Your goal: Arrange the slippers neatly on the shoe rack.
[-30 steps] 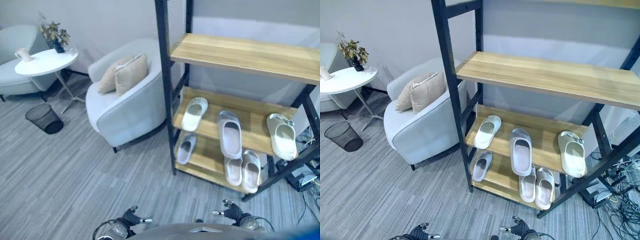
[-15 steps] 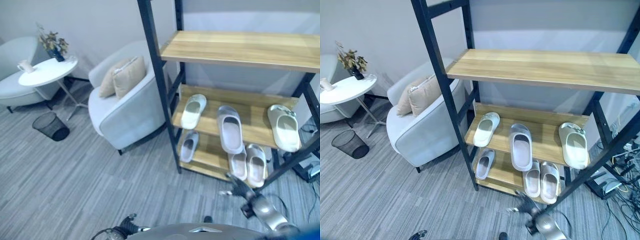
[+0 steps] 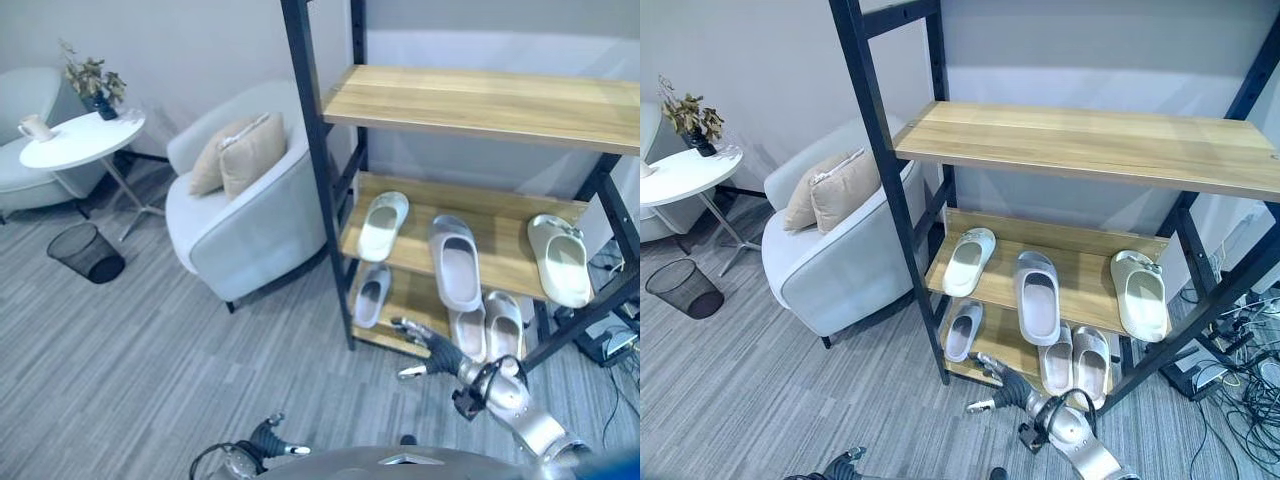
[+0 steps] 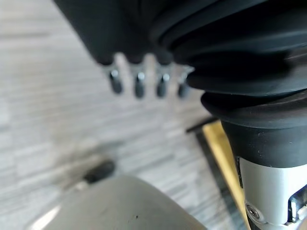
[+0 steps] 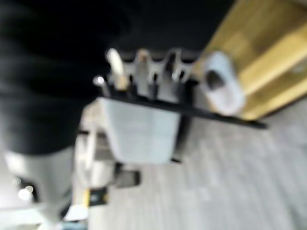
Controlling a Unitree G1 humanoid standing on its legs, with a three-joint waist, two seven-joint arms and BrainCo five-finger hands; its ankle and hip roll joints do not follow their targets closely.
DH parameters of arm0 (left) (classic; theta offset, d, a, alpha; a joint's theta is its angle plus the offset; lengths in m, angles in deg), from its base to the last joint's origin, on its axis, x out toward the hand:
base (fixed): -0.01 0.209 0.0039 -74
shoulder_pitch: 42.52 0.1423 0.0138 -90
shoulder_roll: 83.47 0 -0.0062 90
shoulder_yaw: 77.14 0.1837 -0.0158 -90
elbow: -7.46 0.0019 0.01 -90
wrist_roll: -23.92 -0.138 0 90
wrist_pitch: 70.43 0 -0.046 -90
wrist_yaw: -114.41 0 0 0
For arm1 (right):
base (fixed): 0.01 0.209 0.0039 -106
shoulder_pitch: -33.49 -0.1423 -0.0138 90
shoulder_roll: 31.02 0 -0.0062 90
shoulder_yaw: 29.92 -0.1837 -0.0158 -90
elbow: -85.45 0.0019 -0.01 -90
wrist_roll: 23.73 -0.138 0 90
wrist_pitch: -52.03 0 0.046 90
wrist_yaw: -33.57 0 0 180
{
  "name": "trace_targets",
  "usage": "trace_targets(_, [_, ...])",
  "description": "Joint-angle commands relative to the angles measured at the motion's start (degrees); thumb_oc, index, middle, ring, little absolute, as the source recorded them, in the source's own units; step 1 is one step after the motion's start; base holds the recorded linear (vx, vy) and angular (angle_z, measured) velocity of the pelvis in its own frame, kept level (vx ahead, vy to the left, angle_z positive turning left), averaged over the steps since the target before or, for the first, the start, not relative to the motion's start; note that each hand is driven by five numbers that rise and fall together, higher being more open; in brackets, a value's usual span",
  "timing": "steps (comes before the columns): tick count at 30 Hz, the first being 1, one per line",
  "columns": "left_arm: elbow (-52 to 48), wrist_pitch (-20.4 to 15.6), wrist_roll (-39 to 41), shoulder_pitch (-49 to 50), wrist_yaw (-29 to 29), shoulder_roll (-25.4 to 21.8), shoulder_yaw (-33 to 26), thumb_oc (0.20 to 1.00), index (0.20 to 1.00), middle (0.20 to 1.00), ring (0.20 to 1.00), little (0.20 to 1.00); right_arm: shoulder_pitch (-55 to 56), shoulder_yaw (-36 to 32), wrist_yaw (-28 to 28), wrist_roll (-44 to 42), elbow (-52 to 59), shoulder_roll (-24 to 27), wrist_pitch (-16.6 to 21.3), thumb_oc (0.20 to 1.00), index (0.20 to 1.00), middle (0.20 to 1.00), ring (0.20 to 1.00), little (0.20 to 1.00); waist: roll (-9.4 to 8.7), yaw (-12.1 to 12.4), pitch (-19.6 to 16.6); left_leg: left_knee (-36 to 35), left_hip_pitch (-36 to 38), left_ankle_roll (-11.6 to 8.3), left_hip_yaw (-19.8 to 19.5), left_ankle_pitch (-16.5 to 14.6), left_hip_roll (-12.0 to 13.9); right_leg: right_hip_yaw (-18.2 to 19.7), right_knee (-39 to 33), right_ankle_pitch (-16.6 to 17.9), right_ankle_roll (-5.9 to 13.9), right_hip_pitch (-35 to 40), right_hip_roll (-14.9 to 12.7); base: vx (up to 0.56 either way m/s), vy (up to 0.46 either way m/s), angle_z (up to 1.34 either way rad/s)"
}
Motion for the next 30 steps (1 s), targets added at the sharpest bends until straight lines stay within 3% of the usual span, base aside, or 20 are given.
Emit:
trace_targets(1, [4.27, -1.98, -2.70, -2.51, 1.24, 0.59, 1.87, 1.000, 1.000, 1.000, 1.000, 1.000, -3.14, -1.52, 2.92, -1.66, 6.04, -1.13, 4.98, 1.000, 1.000, 1.000, 1.000, 1.000, -2.75, 0.54, -0.30, 0.43, -1.74, -1.86, -1.83, -1.52, -0.16, -1.44, 0.62, -6.58, 5.29, 3.89, -3.65, 0.00, 0.000, 0.00])
trace_targets(7, [4.68, -1.82, -2.97, -1.70, 2.06, 1.02, 1.55, 1.000, 1.000, 1.000, 1.000, 1.000, -8.15, -7.99, 11.05, 3.44, 8.73, -1.35, 5.85, 1.000, 1.000, 1.000, 1.000, 1.000, -2.75, 1.13, -0.39, 0.43, -2.06, -1.75, -1.93, -1.53, -0.25, -1.47, 0.62, -6.50, 5.26, 3.64, -3.66, 0.02, 0.008, 0.00])
trace_targets(9, [4.56, -1.68, -3.15, -1.78, 2.45, 1.10, 1.41, 1.000, 1.000, 1.000, 1.000, 1.000, -11.38, -11.20, 17.28, 10.39, 7.45, -0.82, 4.92, 1.000, 1.000, 1.000, 1.000, 1.000, -2.76, 1.35, -0.07, 0.43, -2.51, -1.60, -2.10, -1.35, -0.39, -1.49, 0.62, -6.34, 5.32, 3.22, -3.60, 0.00, 0.000, 0.00])
trace_targets(14, [4.38, -1.47, -4.12, -1.61, 3.36, 1.10, 1.63, 1.000, 1.000, 1.000, 1.000, 1.000, -16.06, -15.83, 25.78, 19.81, 2.31, 1.07, 2.26, 1.000, 1.000, 1.000, 1.000, 1.000, -2.72, 1.90, -0.08, 0.43, -3.29, -1.59, -2.55, -1.33, -0.73, -1.92, 0.62, -6.54, 5.28, 2.98, -3.80, 0.00, 0.001, 0.01])
trace_targets(20, [3.85, -1.43, -3.48, -1.75, 3.82, 0.69, 2.80, 1.000, 1.000, 1.000, 1.000, 1.000, -21.73, -18.71, 31.20, 18.37, -10.17, 2.62, -0.30, 1.000, 1.000, 1.000, 1.000, 1.000, -2.80, 2.52, 0.58, 0.43, -4.05, -1.72, -3.25, -1.15, -0.83, -2.66, 0.62, -6.74, 5.20, 2.93, -3.83, 0.01, -0.005, 0.08])
trace_targets(22, [3.90, -1.33, -3.08, -1.83, 3.83, 0.56, 3.52, 1.000, 1.000, 1.000, 1.000, 1.000, -23.53, -19.43, 31.54, 13.36, -13.78, 1.35, -0.36, 1.000, 1.000, 1.000, 1.000, 1.000, -2.78, 2.60, 0.96, 0.43, -4.44, -1.75, -3.33, -0.98, -0.86, -2.66, 0.62, -6.64, 5.15, 2.62, -3.82, 0.01, -0.004, 0.14])
trace_targets(30, [4.36, -1.20, -2.05, -1.67, 4.20, 0.27, 4.28, 1.000, 1.000, 1.000, 1.000, 1.000, -29.11, -20.02, 33.76, 8.63, -24.15, 1.64, -1.65, 1.000, 1.000, 1.000, 1.000, 1.000, -2.03, 2.74, 2.67, 0.43, -7.26, -1.80, -3.24, -0.06, -1.32, -2.42, 0.62, -5.92, 5.23, -0.25, -4.05, 0.00, -0.005, -0.01])
